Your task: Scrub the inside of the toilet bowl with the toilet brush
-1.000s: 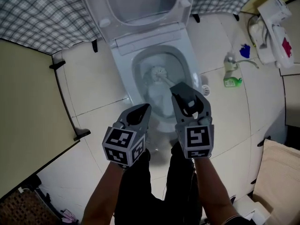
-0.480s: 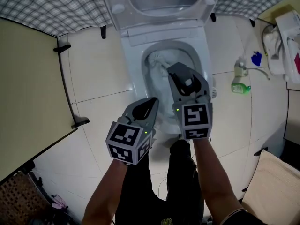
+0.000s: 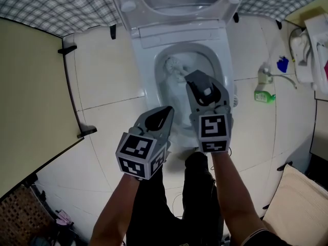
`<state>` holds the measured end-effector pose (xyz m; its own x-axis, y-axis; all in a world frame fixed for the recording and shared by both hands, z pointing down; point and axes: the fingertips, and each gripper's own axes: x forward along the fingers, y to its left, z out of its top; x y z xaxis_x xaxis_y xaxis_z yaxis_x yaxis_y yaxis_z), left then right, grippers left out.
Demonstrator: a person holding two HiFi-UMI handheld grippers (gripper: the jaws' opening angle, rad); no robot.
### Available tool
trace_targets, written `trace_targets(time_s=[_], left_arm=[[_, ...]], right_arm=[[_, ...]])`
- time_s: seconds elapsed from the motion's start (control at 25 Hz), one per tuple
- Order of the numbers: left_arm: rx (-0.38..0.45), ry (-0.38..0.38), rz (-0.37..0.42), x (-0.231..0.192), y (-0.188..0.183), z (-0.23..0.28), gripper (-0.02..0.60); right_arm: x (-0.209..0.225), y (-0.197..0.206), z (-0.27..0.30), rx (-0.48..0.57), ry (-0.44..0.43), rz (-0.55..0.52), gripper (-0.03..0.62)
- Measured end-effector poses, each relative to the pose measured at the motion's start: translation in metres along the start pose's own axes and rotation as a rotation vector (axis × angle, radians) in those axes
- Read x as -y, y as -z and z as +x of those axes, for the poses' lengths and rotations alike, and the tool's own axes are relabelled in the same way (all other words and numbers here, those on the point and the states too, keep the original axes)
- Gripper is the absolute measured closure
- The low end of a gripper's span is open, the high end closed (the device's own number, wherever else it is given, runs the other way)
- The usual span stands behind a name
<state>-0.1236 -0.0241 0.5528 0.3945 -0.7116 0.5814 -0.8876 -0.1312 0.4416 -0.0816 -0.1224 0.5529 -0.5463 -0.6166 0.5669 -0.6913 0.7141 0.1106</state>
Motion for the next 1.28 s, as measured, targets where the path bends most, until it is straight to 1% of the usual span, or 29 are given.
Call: trace_targets(time_s=[0.08,0.28,0.36,0.52,0.64,0.8,0.92,1.08,1.16,1.28], left_arm=[[-0.002,0.001,-0.002,0.000,0.001,0.002,0.572],[0.001,0.003,-0.003,0.002,-0.001,0.007,0.572],[0.002,0.007,0.000,0.003,-0.002,0.008,0.572],[0.002,0.008,0.003,0.006,-0.006,0.010,0.572],[0.003,0.012,0.005,0.009,-0.008,0.011,0.572],[0.004,0.010,0.003,0.006,-0.008,0.011,0.572],[0.001,0.007,-0.004,0.003,-0.004,0.011,0.572],[-0.003,0.013,-0.004,0.006,0.000,0.011,0.572],[-0.002,0.013,-0.004,0.006,0.000,0.010,0.572],[0.000,0.013,-0.002,0.007,-0.001,0.010,0.572]], right_arm=[[0.003,0.008,0.002,-0.014,0.006,0.007,0.376],[0.015,0.037,0.007,-0.096,0.015,0.021,0.376],[0.021,0.029,-0.001,-0.078,0.021,0.039,0.376],[0.029,-0.011,-0.012,0.014,0.028,0.048,0.376],[0.036,-0.025,-0.007,0.020,0.036,0.027,0.376],[0.030,-0.015,0.003,0.023,0.035,0.039,0.376],[0.027,-0.006,0.006,0.011,0.033,0.025,0.376],[0.028,0.000,0.007,0.003,0.037,0.055,0.376],[0.028,0.005,0.010,-0.018,0.028,0.044,0.376],[0.027,0.019,0.012,-0.077,0.009,0.036,0.376]])
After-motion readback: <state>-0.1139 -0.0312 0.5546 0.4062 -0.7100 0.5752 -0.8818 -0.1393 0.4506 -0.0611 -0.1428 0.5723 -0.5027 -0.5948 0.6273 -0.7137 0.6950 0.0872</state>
